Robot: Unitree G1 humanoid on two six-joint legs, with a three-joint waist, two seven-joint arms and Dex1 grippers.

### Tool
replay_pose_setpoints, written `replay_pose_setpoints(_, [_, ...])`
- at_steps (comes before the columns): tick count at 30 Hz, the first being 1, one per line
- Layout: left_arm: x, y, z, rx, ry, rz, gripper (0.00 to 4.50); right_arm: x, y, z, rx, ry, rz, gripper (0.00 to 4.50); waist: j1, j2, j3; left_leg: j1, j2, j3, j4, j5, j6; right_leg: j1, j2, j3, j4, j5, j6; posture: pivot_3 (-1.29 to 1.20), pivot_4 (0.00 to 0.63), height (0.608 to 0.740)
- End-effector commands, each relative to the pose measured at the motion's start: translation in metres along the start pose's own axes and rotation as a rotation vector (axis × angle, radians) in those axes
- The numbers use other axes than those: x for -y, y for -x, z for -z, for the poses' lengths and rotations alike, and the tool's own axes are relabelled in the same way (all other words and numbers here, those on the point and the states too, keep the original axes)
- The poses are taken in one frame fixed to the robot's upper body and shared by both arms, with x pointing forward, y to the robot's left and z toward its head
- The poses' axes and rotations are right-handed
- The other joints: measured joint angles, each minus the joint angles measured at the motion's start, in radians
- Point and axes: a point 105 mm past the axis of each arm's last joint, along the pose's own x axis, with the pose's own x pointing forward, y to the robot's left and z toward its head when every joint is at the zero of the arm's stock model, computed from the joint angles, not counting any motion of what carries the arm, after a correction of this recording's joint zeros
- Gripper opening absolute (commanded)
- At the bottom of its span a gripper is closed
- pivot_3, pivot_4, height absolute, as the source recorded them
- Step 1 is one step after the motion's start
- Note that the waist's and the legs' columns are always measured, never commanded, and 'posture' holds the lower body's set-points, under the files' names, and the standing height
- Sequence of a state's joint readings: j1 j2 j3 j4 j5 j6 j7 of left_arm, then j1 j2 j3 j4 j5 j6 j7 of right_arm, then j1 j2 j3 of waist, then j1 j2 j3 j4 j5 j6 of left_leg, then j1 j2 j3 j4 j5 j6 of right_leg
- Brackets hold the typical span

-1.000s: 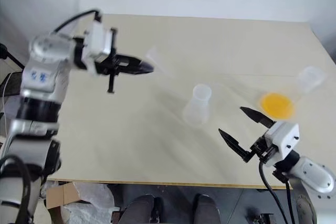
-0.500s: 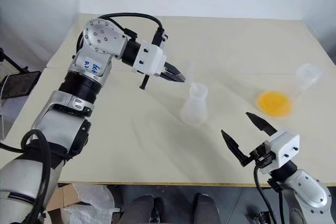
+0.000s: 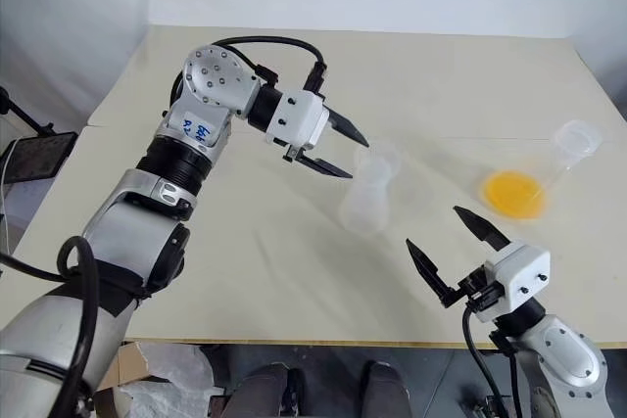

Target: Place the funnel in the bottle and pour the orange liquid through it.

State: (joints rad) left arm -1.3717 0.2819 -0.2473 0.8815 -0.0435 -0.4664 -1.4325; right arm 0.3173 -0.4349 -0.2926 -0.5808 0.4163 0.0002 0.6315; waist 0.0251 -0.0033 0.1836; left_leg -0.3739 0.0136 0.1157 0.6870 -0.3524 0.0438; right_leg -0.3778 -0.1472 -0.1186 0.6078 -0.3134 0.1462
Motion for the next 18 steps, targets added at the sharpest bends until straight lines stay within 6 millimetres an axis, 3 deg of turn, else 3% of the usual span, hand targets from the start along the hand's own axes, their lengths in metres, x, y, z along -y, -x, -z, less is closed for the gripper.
replay_pose_setpoints(1, [-0.005, 0.017, -0.001, 0.092, 0.116, -0.113, 4.07, 0.005, 0.002, -0.009, 0.034, 0.03, 0.035, 4.5, -0.001, 0.0, 0.0, 0.0, 0.0, 0.0, 0.0, 0.0, 0.0, 0.0, 0.0, 0.0, 0.0, 0.0, 0.0, 0.0, 0.15, 0.74])
replay_pose_setpoints(3, [0.005, 0.036, 0.011, 0.17, 0.287, -0.196, 4.47, 0.012, 0.005, -0.01, 0.04, 0.038, 0.092, 4.5, -0.005, 0.001, 0.0, 0.001, 0.0, 0.0, 0.0, 0.0, 0.0, 0.0, 0.0, 0.0, 0.001, 0.0, 0.0, 0.0, 0.15, 0.74])
replay_pose_setpoints(7, [0.034, 0.066, 0.035, 0.161, 0.415, -0.327, 4.47, 0.03, 0.021, -0.011, 0.042, 0.026, 0.22, 4.5, -0.022, 0.001, 0.0, 0.002, 0.001, -0.001, 0.0, 0.0, -0.001, -0.001, 0.0, 0.0, 0.005, 0.0, 0.0, 0.0, 0.15, 0.74])
replay_pose_setpoints(11, [0.071, 0.102, 0.051, 0.134, 0.54, -0.497, 4.47, 0.056, 0.057, -0.008, 0.016, 0.037, 0.404, 4.5, -0.022, 0.001, 0.0, 0.002, 0.003, -0.004, 0.0, 0.0, -0.001, -0.001, -0.002, -0.001, 0.007, 0.0, 0.0, 0.0, 0.15, 0.74])
replay_pose_setpoints(14, [0.098, 0.116, 0.055, 0.114, 0.62, -0.572, 4.47, 0.071, 0.084, -0.005, -0.005, 0.048, 0.53, 4.5, -0.014, 0.001, 0.0, 0.002, 0.002, -0.007, 0.001, 0.0, 0.0, 0.001, -0.003, 0.0, 0.008, 0.0, 0.0, 0.0, 0.15, 0.74])
replay_pose_setpoints(18, [0.139, 0.119, 0.055, 0.108, 0.721, -0.628, 4.47, 0.085, 0.121, 0.004, -0.044, 0.047, 0.679, 4.5, -0.01, 0.001, -0.001, 0.003, 0.003, -0.007, 0.001, 0.0, 0.0, 0.002, -0.003, 0.002, 0.008, 0.0, 0.0, 0.0, 0.15, 0.74])
